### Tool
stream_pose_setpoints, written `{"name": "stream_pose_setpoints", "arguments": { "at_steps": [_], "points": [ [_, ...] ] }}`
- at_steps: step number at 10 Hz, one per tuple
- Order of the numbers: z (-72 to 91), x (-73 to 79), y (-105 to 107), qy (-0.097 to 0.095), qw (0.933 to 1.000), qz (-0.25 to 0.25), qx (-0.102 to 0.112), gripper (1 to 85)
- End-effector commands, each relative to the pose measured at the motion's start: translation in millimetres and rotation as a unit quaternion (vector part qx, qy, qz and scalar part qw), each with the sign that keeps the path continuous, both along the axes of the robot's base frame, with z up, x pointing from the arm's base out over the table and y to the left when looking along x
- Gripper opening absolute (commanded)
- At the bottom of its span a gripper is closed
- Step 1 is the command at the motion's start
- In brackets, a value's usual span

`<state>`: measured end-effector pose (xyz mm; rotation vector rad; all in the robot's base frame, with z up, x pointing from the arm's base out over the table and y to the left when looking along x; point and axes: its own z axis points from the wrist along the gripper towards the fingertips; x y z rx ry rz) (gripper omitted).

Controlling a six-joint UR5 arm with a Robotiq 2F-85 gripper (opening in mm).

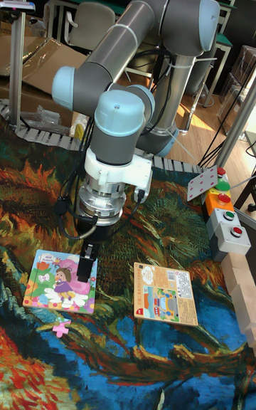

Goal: Assemble one piece of a puzzle

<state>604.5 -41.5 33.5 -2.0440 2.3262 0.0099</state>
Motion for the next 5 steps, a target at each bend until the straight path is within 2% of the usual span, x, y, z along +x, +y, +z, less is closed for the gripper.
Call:
{"name": "stream_pose_setpoints", "arguments": {
  "at_steps": [1,2,5],
  "points": [
    [2.1,8.8,0,-0.001,0.9998,0.006,0.017,77.0],
    [1.8,15.8,-11,-0.002,0.9998,0.019,0.006,76.7],
    [5.4,29.7,-25,0.003,0.9995,0.033,0.000,75.0]
  ]
}}
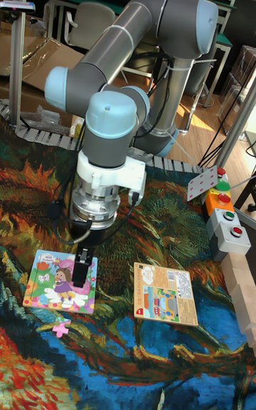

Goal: Assemble one piece of a puzzle

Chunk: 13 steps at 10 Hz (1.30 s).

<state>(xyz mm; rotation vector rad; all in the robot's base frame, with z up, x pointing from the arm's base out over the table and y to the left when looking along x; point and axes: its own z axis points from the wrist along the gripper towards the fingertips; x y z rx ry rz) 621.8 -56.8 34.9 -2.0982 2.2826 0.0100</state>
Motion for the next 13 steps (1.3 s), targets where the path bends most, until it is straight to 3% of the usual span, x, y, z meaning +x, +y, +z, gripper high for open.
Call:
{"name": "stream_pose_setpoints", "arguments": {
  "at_steps": [1,3,5,6,10,11,13],
  "points": [
    [8.4,16.3,-10,0.002,0.9999,0.012,-0.002,74.0],
    [11.1,18.7,-15,0.000,0.9998,-0.017,-0.012,70.0],
    [11.1,4.7,-18,0.027,0.9988,-0.036,-0.020,70.0],
    [11.1,5.5,-18,0.026,0.9986,-0.043,-0.019,70.0],
    [12.0,33.0,-22,-0.028,0.9977,-0.057,-0.024,66.0],
    [12.1,35.4,-13,-0.031,0.9971,-0.069,-0.005,65.0],
    [12.7,40.6,-9,-0.040,0.9950,-0.092,0.005,57.0]
  ]
}}
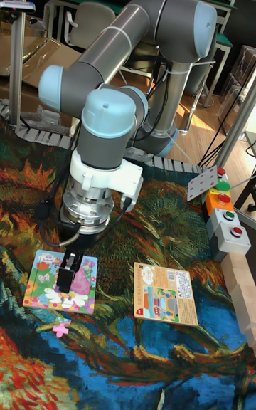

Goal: Assemble one piece of a puzzle

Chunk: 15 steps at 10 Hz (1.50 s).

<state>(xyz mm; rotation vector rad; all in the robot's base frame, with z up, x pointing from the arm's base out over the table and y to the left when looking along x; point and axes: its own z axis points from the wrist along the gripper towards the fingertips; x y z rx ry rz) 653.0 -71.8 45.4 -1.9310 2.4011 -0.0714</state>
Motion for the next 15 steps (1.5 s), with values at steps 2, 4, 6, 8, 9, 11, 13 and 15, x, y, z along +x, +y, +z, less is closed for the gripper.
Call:
{"name": "stream_pose_setpoints", "arguments": {
  "at_steps": [2,4,6,8,9,11,13,15],
  "points": [
    [2.6,11.8,7,-0.022,0.9995,-0.014,0.018,56.7],
    [-2.1,9.9,-3,-0.006,1.0000,0.002,0.005,56.0],
    [-14.5,19.2,-13,0.004,0.9999,0.015,-0.005,54.7],
    [-20.1,21.8,-11,0.009,0.9998,0.015,0.000,53.0],
    [-19.5,19.9,-9,0.011,0.9999,0.012,0.004,53.0],
    [-19.5,18.3,-14,0.014,0.9999,0.006,-0.005,52.7],
    [-20.3,26.8,-17,0.004,0.9999,0.003,-0.009,50.7],
    [-29.3,54.5,-14,-0.002,1.0000,0.006,-0.003,50.3]
  ]
}}
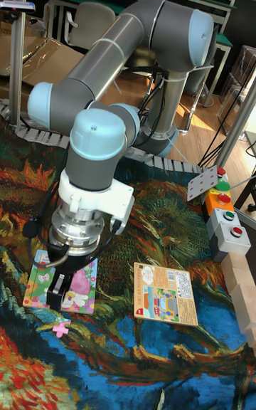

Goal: Assemble one piece of a puzzle

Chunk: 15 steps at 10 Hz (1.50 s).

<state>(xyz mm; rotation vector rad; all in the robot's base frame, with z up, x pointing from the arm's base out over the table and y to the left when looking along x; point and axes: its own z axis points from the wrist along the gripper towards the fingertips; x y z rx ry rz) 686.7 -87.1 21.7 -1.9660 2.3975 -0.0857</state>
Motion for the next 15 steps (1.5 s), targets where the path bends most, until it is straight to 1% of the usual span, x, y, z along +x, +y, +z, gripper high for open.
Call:
{"name": "stream_pose_setpoints", "arguments": {
  "at_steps": [1,2,3,5,6,8,9,10,11,12,13,15],
  "points": [
    [-8.6,27.4,5,-0.008,0.9999,-0.001,0.011,50.0],
    [-8.4,26.2,8,-0.009,0.9998,-0.008,0.015,50.0],
    [-8.7,22.6,11,-0.002,0.9996,-0.019,0.020,50.0],
    [-8.0,31.3,5,-0.019,0.9997,-0.011,0.009,49.7],
    [-7.8,33.2,5,-0.020,0.9997,-0.009,0.009,49.0],
    [-9.2,45.5,11,-0.015,0.9998,-0.010,0.010,48.7],
    [-11.2,44.7,14,-0.012,0.9998,-0.012,0.014,48.7],
    [-10.8,40.0,16,-0.009,0.9996,-0.016,0.020,48.7],
    [-10.8,40.0,16,-0.009,0.9996,-0.020,0.019,48.7],
    [-10.6,43.2,14,-0.015,0.9995,-0.023,0.015,48.7],
    [-10.5,44.0,13,-0.017,0.9995,-0.022,0.015,48.3],
    [-11.3,45.8,18,-0.012,0.9994,-0.023,0.024,48.3]
  ]
}}
